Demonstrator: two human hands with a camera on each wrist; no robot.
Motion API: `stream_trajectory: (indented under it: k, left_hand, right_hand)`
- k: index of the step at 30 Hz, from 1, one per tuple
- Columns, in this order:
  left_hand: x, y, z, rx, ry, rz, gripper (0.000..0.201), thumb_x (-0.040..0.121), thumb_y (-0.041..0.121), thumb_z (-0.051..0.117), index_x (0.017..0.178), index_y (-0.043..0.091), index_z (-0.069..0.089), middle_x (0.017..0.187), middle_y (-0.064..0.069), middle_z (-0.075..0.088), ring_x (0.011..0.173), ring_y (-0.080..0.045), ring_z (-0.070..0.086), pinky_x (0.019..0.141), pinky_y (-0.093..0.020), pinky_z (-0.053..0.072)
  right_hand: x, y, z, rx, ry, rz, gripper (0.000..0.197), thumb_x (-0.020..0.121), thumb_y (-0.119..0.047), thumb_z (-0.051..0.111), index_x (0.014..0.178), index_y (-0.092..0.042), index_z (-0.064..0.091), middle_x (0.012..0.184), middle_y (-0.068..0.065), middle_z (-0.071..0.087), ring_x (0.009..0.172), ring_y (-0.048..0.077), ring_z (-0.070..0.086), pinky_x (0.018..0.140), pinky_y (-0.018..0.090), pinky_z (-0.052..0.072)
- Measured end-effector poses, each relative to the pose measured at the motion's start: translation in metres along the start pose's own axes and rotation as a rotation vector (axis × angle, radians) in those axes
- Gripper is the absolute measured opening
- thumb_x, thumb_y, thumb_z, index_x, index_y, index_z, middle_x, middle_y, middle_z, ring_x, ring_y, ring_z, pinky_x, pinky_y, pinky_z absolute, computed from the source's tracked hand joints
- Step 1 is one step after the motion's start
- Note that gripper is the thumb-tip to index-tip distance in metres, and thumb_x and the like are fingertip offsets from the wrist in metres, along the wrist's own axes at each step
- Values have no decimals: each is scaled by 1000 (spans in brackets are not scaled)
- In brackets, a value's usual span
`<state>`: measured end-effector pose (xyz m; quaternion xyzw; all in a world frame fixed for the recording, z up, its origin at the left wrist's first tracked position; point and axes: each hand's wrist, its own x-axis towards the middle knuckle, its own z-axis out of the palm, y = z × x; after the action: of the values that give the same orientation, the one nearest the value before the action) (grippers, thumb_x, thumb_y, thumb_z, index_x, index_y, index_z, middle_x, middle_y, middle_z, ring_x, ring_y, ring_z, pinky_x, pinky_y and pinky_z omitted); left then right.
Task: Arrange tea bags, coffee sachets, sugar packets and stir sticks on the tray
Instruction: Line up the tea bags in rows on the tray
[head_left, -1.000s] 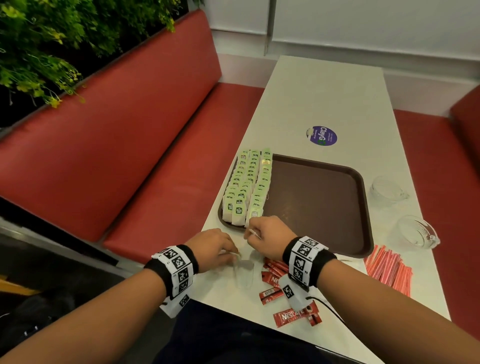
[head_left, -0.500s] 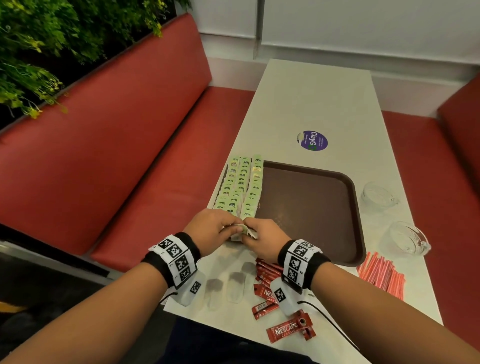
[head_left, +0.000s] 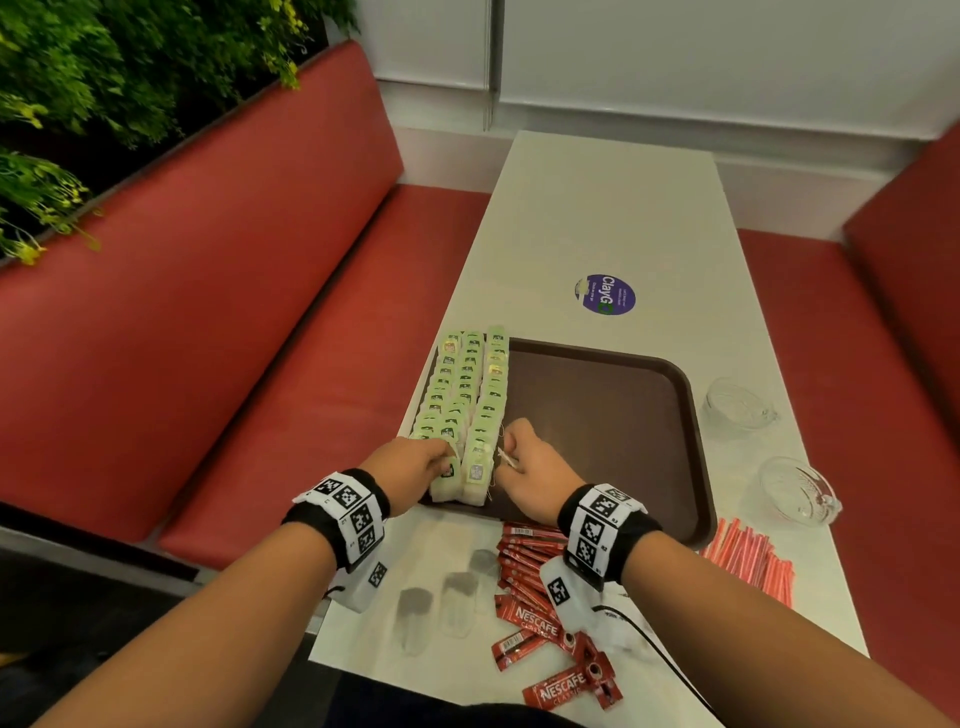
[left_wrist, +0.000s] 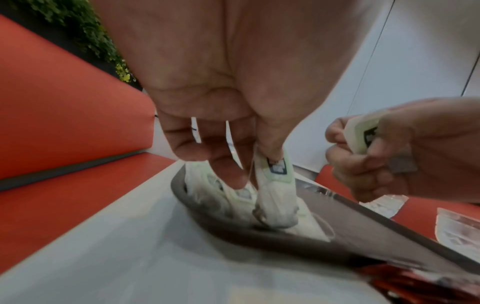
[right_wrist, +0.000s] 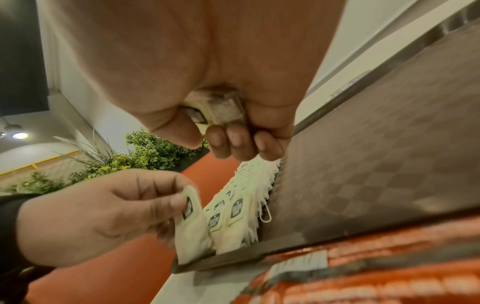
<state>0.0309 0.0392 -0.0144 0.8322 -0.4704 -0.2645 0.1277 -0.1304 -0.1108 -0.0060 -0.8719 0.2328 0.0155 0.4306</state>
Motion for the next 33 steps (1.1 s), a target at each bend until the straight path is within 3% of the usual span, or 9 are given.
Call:
stream_trajectory:
  k: [4, 8, 13, 15, 18, 22, 27, 30, 33]
  left_hand:
    - [7, -2, 7, 114, -24, -40, 17, 102, 25, 45, 101, 22, 62, 99, -1, 67, 91, -24, 61, 79, -35, 50]
    - [9, -1, 10, 47, 132, -50, 30, 95, 37, 60, 124, 30, 55, 115, 8, 53, 102, -16, 56, 85, -32, 46]
    - [7, -1, 17, 101, 116, -103, 37, 78, 48, 76, 91, 29, 47, 91, 13, 48, 80, -15, 53, 68, -33, 42]
    - [9, -5, 18, 171, 92, -108, 32, 79, 48, 75, 82, 29, 50, 87, 10, 52, 80, -16, 54, 70, -33, 44]
    - [8, -8, 19, 208, 96, -92, 28, 81, 53, 72, 84, 30, 56, 89, 11, 55, 84, -15, 55, 79, -34, 47]
    - [7, -9, 16, 62, 122, 27, 31, 77, 58, 73, 91, 37, 56, 92, 16, 55, 87, -7, 53, 80, -29, 45]
    - [1, 11, 8, -170, 185, 136, 21, 84, 41, 76, 94, 25, 66, 74, 17, 52, 68, 2, 46, 63, -16, 34]
    - [2, 12, 8, -258, 208, 112, 12, 85, 35, 76, 82, 26, 69, 61, 10, 48, 56, -6, 39, 57, -26, 36]
    - [4, 3, 9, -287, 229, 22, 24, 87, 31, 75, 68, 33, 60, 54, 10, 46, 52, -7, 37, 53, -25, 36]
  right_hand:
    - [1, 1, 0, -33, -25, 14, 8, 96, -16, 49, 92, -13, 42, 77, 5, 55, 65, 18, 47, 56, 30, 35]
    - [3, 3, 2, -37, -23, 13, 10, 96, -19, 51, 96, -9, 53, 86, 10, 64, 71, 23, 55, 58, 28, 38]
    - [4, 4, 3, -54, -26, 6, 16, 96, -22, 55, 108, -13, 59, 96, 6, 67, 78, 20, 60, 63, 28, 45]
    - [5, 5, 3, -67, -19, -5, 16, 96, -24, 57, 108, -14, 61, 98, 4, 67, 83, 19, 62, 71, 31, 50]
    - [8, 6, 4, -107, 8, -31, 12, 93, -25, 63, 100, -15, 64, 101, 0, 63, 89, 17, 59, 80, 32, 49]
    - [12, 6, 4, -96, 25, -47, 11, 92, -28, 68, 99, -19, 68, 93, -4, 63, 81, 13, 58, 72, 25, 43]
    - [16, 0, 5, -22, 33, -77, 7, 91, -23, 69, 96, -20, 72, 78, -6, 66, 68, 10, 58, 63, 19, 44]
    - [20, 1, 5, 31, 61, -58, 5, 90, -26, 71, 93, -27, 67, 73, -10, 62, 63, 6, 55, 62, 21, 45]
    - [24, 5, 6, 43, 92, -4, 19, 93, -33, 69, 109, -25, 62, 89, -10, 67, 77, 9, 63, 73, 26, 53]
